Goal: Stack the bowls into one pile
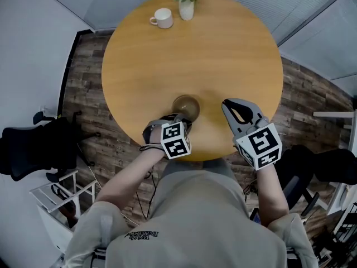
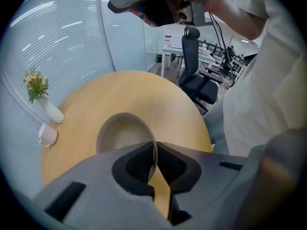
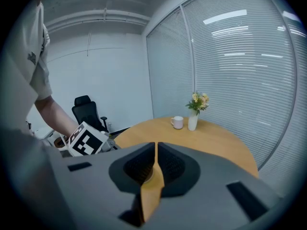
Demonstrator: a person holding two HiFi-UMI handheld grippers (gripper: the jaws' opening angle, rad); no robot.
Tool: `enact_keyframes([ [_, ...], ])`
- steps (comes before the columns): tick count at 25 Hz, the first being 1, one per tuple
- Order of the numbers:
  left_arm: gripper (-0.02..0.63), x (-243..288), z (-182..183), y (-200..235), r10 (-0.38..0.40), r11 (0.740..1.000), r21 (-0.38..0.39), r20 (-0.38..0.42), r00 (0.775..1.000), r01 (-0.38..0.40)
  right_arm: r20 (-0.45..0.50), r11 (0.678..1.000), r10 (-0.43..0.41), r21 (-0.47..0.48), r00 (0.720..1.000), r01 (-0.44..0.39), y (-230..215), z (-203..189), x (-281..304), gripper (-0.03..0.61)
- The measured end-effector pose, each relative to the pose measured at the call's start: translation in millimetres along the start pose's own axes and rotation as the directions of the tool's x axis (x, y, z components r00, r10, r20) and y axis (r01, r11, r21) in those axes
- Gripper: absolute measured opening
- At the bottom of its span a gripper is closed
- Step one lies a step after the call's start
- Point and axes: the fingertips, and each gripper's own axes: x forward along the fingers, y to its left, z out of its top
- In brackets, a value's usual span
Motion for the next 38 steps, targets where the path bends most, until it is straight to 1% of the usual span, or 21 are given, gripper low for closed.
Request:
enact_keyframes([
  [4, 0.028, 19, -12, -10, -0.036, 0.999, 0.020, -0.058, 0.998, 0.037, -0.011, 1.000, 0.006, 0.001, 1.000, -0.006, 0, -4, 2, 0.037],
  [10, 0.028, 34, -20, -8, -0.008, 1.000, 0.023, -0.101, 0.995, 0.010, -0.026, 1.000, 0.019, -0.002, 0.999, -0.019, 1, -10, 2, 0.037],
  [16, 0.028, 48, -29, -8, -0.034, 0.999, 0.006, -0.147, 0.989, 0.035, -0.035, 1.000, 0.024, -0.003, 0.999, -0.024, -1, -16, 0, 0.037],
  [23, 0.031, 55, -30, -11, -0.054, 0.998, -0.035, -0.149, 0.987, 0.050, -0.045, 1.000, 0.026, -0.005, 0.999, -0.026, -4, -23, -5, 0.037],
  [25, 0.057, 55, -27, -11, -0.058, 0.997, -0.061, -0.129, 0.990, 0.050, -0.048, 1.000, 0.027, -0.005, 0.998, -0.028, -6, -25, -6, 0.035],
  [27, 0.089, 53, -23, -12, -0.075, 0.991, -0.120, -0.088, 0.993, 0.064, -0.047, 1.000, 0.030, -0.005, 0.998, -0.030, -7, -25, -5, 0.035],
  [29, 0.144, 49, -20, -15, -0.096, 0.981, -0.174, -0.055, 0.994, 0.085, -0.044, 0.999, 0.033, -0.008, 0.998, -0.033, -6, -24, -4, 0.036],
  [30, 0.146, 47, -19, -14, -0.094, 0.979, -0.188, -0.045, 0.995, 0.084, -0.042, 0.999, 0.035, -0.011, 0.999, -0.035, -6, -22, -3, 0.036],
  [32, 0.146, 39, -16, -9, -0.064, 0.977, -0.204, -0.025, 0.998, 0.058, -0.036, 0.999, 0.040, -0.015, 0.999, -0.040, -5, -19, -2, 0.037],
  [34, 0.146, 27, -8, -2, -0.028, 0.972, -0.232, 0.015, 0.999, 0.031, -0.029, 0.999, 0.045, -0.019, 0.999, -0.046, -5, -15, -2, 0.037],
  [36, 0.146, 14, 1, 6, 0.004, 0.962, -0.273, 0.083, 0.997, 0.019, -0.018, 0.998, 0.048, -0.029, 0.999, -0.049, -5, -9, -1, 0.037],
  [38, 0.146, -1, 12, 15, 0.045, 0.945, -0.326, 0.166, 0.985, 0.011, 0.002, 0.998, 0.049, -0.047, 0.999, -0.049, -4, 0, -2, 0.036],
])
